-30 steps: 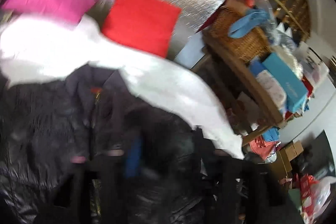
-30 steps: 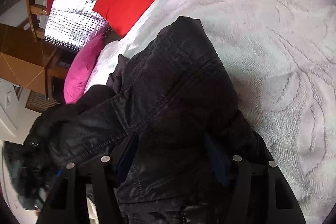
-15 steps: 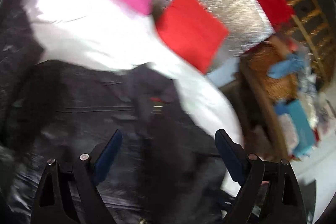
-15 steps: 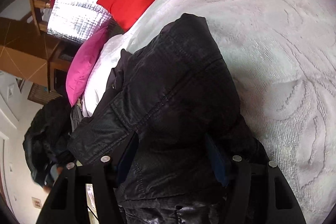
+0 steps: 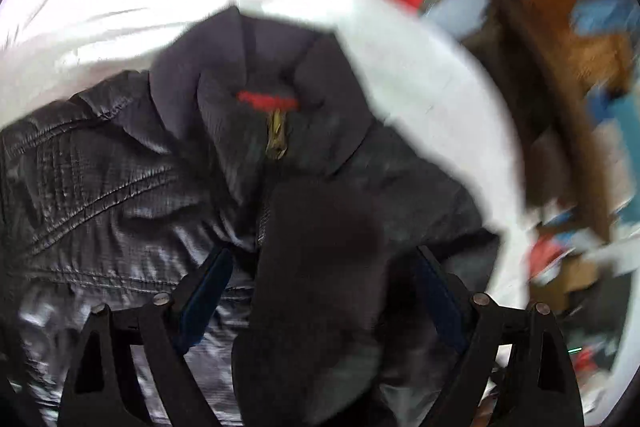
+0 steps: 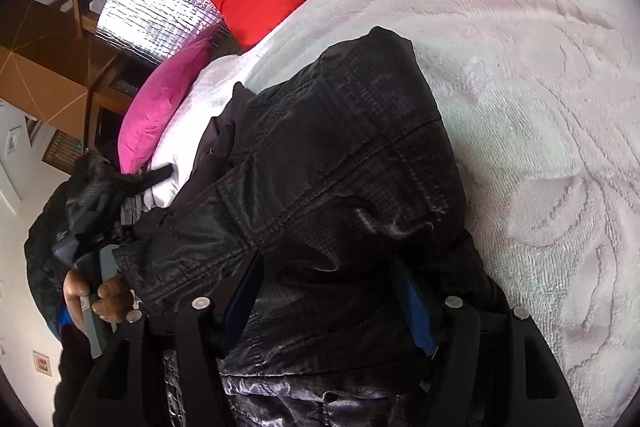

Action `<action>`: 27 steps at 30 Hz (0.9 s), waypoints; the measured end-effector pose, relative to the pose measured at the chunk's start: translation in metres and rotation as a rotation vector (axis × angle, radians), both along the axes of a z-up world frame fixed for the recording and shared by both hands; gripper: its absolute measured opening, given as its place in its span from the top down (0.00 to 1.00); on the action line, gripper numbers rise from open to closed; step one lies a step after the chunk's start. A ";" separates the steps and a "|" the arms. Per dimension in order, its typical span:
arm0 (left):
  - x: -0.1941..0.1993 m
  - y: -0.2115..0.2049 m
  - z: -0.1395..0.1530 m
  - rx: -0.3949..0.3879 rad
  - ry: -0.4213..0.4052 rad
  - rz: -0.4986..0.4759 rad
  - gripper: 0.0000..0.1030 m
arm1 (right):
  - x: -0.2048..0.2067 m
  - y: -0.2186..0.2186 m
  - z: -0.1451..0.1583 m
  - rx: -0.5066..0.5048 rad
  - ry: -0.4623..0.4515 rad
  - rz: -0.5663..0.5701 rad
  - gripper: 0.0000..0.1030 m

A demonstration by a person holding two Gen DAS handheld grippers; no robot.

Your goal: Fold large clothes

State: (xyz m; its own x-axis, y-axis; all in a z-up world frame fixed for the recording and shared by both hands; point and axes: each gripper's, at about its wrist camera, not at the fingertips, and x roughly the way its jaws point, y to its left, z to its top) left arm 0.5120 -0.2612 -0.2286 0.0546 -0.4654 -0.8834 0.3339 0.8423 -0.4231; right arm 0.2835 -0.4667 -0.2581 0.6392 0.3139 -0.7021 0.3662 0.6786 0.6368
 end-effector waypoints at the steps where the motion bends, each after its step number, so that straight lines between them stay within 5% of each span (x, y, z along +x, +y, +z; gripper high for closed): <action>1: -0.003 -0.003 -0.004 0.031 0.007 -0.029 0.53 | 0.000 0.000 0.000 -0.001 0.001 -0.002 0.33; 2: -0.005 -0.005 -0.004 0.040 0.011 -0.043 0.73 | 0.001 0.000 0.000 -0.005 0.003 -0.003 0.33; 5: -0.023 0.003 0.010 0.052 -0.070 -0.030 0.84 | 0.003 0.003 0.001 -0.025 0.007 0.005 0.33; 11: -0.089 0.061 0.080 -0.004 -0.246 0.091 0.84 | 0.001 -0.001 0.000 -0.001 0.002 -0.009 0.33; 14: -0.105 0.100 0.119 -0.079 -0.254 0.151 0.83 | 0.000 0.000 0.000 -0.011 0.001 -0.013 0.33; 17: -0.117 0.121 0.148 -0.104 -0.236 0.154 0.67 | -0.001 0.002 0.002 -0.020 -0.003 -0.016 0.33; 19: -0.124 0.131 0.161 -0.079 -0.300 0.186 0.62 | -0.001 0.003 0.002 -0.024 -0.003 -0.022 0.33; 21: -0.128 0.147 0.168 -0.054 -0.362 0.239 0.28 | -0.002 0.003 0.002 -0.030 -0.005 -0.026 0.33; 23: -0.131 0.167 0.173 -0.069 -0.410 0.290 0.15 | -0.002 0.004 0.002 -0.032 -0.009 -0.023 0.33; 27: -0.126 0.200 0.133 -0.038 -0.355 0.371 0.15 | -0.001 0.003 0.003 -0.036 -0.009 -0.016 0.33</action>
